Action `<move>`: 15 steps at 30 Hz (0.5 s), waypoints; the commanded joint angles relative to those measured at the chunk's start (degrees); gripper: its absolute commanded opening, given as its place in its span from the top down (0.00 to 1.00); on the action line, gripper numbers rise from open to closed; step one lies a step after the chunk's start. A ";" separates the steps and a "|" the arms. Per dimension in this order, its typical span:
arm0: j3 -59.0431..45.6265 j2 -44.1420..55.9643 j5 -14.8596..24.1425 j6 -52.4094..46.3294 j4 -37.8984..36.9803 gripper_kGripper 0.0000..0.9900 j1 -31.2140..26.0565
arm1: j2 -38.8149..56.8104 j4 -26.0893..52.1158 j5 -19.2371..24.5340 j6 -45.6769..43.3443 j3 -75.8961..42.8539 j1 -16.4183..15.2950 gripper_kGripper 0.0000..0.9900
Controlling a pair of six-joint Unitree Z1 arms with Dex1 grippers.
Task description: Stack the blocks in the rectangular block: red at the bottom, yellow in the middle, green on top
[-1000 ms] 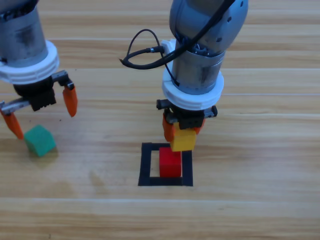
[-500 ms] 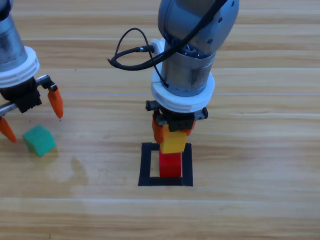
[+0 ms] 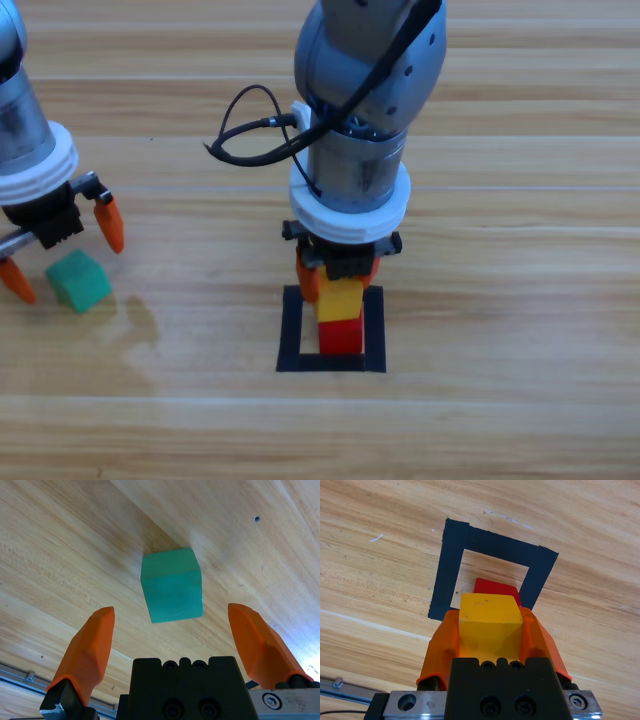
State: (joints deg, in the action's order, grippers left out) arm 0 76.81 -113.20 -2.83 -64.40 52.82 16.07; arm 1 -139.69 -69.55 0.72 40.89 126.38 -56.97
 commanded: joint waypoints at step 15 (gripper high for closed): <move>-1.75 -4.40 3.45 0.85 -2.98 0.03 -0.07 | -2.25 -2.70 2.62 0.42 2.20 -1.21 0.00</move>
State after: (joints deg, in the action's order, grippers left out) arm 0 75.82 -115.20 -0.06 -64.18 50.60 16.07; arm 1 -140.10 -70.86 1.46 41.14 127.60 -57.00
